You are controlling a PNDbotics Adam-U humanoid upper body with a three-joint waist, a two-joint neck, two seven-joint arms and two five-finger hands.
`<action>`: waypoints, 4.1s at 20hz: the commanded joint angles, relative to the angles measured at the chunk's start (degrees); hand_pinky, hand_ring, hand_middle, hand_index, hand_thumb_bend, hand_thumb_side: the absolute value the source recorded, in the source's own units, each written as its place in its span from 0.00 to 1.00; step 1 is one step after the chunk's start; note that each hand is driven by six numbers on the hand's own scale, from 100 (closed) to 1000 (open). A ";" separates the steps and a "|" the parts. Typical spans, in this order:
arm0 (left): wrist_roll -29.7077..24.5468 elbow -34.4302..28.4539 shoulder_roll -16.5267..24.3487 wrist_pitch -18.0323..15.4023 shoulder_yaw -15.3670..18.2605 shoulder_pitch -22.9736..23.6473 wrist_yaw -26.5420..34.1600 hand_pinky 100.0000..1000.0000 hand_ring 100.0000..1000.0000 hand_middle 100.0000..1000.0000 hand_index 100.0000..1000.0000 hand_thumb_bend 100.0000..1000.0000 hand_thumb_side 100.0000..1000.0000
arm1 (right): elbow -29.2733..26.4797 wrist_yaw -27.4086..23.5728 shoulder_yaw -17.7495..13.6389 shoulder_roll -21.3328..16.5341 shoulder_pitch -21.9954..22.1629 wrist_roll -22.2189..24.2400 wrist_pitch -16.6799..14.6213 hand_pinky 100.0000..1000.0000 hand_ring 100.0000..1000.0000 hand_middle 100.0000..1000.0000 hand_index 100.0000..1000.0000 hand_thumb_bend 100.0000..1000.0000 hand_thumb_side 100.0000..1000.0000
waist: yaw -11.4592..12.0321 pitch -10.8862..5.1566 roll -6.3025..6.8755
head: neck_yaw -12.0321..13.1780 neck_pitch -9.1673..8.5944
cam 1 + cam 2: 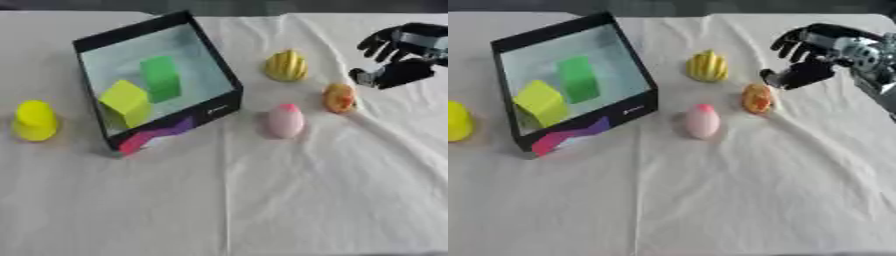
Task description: Pick up objects on the table and place them in the box.
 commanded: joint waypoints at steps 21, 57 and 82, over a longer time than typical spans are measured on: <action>-0.84 -0.43 1.54 0.31 -0.42 -0.74 -0.54 0.73 0.72 0.68 0.70 0.00 0.70 | 9.31 8.69 3.88 3.73 -3.13 1.75 -3.75 0.84 0.84 0.80 0.90 0.40 0.52 | -0.10 -1.51 -0.22 | -0.34 0.26; -1.73 -0.49 1.14 0.64 -0.88 -1.09 -0.82 0.73 0.73 0.66 0.69 0.00 0.71 | 17.25 6.82 6.09 8.35 -5.04 -3.87 -4.70 0.69 0.66 0.59 0.71 0.12 0.18 | 0.41 -0.74 0.16 | 0.32 0.15; -0.94 -2.08 1.61 -0.23 0.54 -1.27 -0.47 0.73 0.74 0.70 0.70 0.01 0.68 | 3.44 -0.80 0.91 10.63 -20.19 -5.26 -3.05 0.68 0.64 0.57 0.69 0.00 0.01 | -0.41 -2.28 -0.40 | -0.06 1.01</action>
